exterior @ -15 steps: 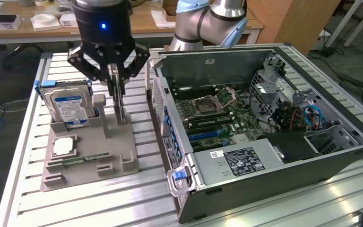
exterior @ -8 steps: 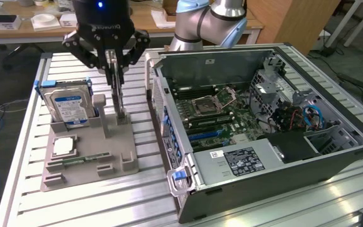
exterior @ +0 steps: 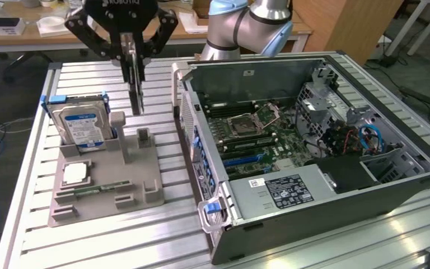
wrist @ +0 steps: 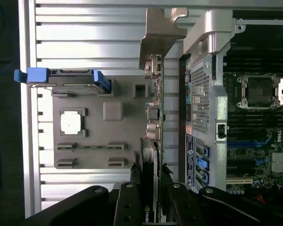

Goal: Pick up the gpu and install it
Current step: 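Pick up the gpu and move the gpu toward the slot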

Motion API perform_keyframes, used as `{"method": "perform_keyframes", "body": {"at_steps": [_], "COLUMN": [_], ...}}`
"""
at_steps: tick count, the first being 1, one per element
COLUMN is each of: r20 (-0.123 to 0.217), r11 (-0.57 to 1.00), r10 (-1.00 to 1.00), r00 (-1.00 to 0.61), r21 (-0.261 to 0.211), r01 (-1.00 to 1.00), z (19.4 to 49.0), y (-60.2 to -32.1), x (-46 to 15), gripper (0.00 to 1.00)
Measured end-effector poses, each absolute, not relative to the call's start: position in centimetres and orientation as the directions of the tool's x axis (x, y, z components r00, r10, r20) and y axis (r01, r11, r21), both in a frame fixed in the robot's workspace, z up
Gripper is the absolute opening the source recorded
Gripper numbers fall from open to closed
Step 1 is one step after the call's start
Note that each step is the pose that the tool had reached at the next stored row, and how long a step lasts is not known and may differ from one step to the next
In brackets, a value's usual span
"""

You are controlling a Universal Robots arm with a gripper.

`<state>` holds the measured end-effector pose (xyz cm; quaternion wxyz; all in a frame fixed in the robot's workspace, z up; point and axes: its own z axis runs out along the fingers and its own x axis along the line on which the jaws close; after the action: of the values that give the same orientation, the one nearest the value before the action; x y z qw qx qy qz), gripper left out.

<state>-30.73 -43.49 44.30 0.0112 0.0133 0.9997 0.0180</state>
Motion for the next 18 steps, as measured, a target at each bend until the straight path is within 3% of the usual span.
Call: {"method": "perform_keyframes", "body": {"at_steps": [18], "r20": [-0.023], "r11": [0.999], "r10": [0.028], "r00": [-0.999], "r21": [0.035], "r01": [0.027], "z": [44.8], "y": [-43.4], "x": [-25.4], "gripper": [0.26]}}
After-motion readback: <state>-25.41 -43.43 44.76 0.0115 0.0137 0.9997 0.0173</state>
